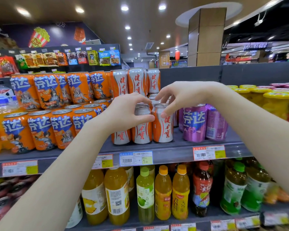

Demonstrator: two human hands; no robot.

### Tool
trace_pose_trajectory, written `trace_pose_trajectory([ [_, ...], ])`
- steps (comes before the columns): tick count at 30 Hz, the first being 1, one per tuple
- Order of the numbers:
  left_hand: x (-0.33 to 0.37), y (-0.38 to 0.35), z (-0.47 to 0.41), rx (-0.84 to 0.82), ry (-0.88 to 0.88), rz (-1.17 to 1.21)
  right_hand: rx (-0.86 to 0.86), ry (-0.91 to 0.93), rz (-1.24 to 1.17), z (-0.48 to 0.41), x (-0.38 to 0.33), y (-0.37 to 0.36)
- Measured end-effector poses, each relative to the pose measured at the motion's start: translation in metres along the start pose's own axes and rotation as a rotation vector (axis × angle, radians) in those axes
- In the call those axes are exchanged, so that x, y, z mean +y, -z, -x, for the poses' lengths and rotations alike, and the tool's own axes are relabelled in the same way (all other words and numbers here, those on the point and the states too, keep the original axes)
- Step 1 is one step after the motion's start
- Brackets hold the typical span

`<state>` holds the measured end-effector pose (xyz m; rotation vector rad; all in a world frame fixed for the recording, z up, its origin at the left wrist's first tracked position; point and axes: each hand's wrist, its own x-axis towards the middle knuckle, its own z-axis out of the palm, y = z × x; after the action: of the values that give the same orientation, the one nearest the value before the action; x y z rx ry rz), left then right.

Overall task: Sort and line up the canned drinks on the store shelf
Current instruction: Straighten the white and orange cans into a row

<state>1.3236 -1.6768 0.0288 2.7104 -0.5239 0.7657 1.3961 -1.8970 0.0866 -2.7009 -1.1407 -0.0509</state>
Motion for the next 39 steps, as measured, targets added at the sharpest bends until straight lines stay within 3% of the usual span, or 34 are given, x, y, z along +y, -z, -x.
trace_pose_trajectory([
  [4, 0.01, -0.006, -0.012, -0.012, 0.001, 0.026, 0.129, -0.006, -0.176, -0.003, 0.017, 0.018],
  [6, 0.012, -0.009, -0.016, -0.016, 0.0, 0.053, 0.216, -0.057, -0.12, -0.014, 0.029, 0.02],
  [9, 0.011, -0.011, -0.018, -0.042, 0.019, 0.042, 0.171, -0.152, 0.055, -0.036, 0.043, 0.011],
  [22, 0.01, -0.012, -0.02, -0.043, 0.051, 0.087, 0.089, -0.305, 0.317, -0.068, 0.066, -0.003],
  [30, -0.011, 0.017, -0.006, 0.062, 0.093, 0.049, -0.014, -0.124, 0.017, -0.053, 0.061, 0.005],
  [39, -0.015, 0.011, 0.006, 0.039, 0.121, 0.088, -0.061, 0.007, -0.094, -0.063, 0.038, 0.002],
])
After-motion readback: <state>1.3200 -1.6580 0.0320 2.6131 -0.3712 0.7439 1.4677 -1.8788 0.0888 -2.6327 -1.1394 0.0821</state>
